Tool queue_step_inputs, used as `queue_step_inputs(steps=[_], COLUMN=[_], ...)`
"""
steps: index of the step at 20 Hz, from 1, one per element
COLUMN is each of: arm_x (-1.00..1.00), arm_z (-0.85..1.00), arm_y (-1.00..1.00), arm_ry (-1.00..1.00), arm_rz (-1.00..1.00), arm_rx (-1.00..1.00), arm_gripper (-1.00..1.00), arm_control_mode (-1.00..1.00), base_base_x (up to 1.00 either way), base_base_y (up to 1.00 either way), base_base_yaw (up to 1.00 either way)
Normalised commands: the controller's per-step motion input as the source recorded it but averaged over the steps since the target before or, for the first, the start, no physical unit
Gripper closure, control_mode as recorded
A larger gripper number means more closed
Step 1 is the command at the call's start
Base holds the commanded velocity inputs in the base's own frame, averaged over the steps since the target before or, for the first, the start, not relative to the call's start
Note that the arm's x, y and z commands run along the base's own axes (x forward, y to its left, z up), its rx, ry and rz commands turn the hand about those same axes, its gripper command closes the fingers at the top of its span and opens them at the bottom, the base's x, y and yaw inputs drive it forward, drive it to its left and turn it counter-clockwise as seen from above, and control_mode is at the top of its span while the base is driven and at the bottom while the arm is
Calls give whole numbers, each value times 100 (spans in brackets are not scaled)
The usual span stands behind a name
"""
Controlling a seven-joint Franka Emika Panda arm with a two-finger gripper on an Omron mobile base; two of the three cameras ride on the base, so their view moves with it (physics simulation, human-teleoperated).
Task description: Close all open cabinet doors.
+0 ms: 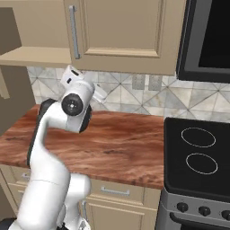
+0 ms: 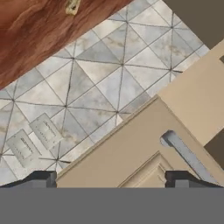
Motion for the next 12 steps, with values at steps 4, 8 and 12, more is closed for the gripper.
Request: queue_step_inputs(steps=[4, 8, 12], arm_x=[-100, -100, -100], arm_z=[42, 37, 48], arm_y=[5, 2, 23], arm_ry=[-16, -19, -19], arm_rz=[0, 5, 8], arm_rx=[-18, -22, -26], arm_gripper=[-100, -100, -100], arm_control_mode=[-100, -100, -100], base_base_x=[0, 0, 0], base_base_y=[0, 0, 0], base_base_yaw=[0, 0, 0])
